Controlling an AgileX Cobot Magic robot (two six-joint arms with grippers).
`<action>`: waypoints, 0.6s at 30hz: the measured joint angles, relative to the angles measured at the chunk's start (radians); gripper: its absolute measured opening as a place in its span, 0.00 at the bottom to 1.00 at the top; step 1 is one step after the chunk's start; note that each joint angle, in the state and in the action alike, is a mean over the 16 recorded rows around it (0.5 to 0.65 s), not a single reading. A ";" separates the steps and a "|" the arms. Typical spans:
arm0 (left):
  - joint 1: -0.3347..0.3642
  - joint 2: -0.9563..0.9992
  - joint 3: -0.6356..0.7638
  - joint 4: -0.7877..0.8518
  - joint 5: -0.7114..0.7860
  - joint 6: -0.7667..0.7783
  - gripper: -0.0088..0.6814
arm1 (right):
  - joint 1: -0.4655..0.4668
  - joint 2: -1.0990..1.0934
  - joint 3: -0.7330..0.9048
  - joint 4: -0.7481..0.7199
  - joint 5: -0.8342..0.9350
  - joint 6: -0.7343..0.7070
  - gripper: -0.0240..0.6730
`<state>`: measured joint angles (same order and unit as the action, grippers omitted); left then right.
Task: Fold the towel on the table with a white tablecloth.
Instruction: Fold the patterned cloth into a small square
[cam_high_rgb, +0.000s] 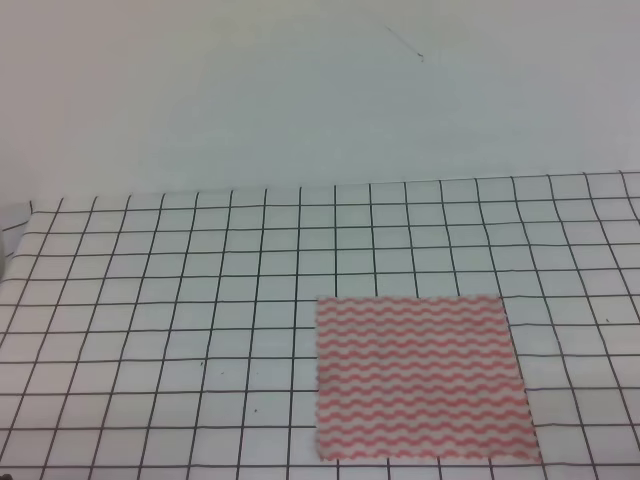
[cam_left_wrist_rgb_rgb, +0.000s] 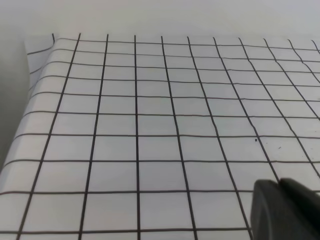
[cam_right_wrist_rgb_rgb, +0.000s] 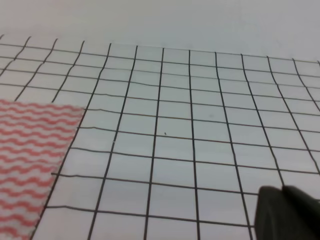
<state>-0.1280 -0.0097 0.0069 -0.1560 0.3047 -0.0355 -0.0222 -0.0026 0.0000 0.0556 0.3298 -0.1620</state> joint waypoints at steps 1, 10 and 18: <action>0.000 0.000 0.000 0.000 0.001 0.000 0.01 | 0.000 0.000 0.000 0.000 0.000 0.000 0.03; 0.000 0.003 -0.004 -0.061 0.001 -0.003 0.01 | 0.000 0.000 0.000 0.074 -0.021 0.000 0.03; 0.000 0.001 0.002 -0.373 -0.047 -0.009 0.01 | 0.000 0.000 0.000 0.464 -0.120 -0.001 0.03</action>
<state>-0.1279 -0.0082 0.0089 -0.5287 0.2574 -0.0443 -0.0222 -0.0026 0.0000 0.5195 0.2096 -0.1629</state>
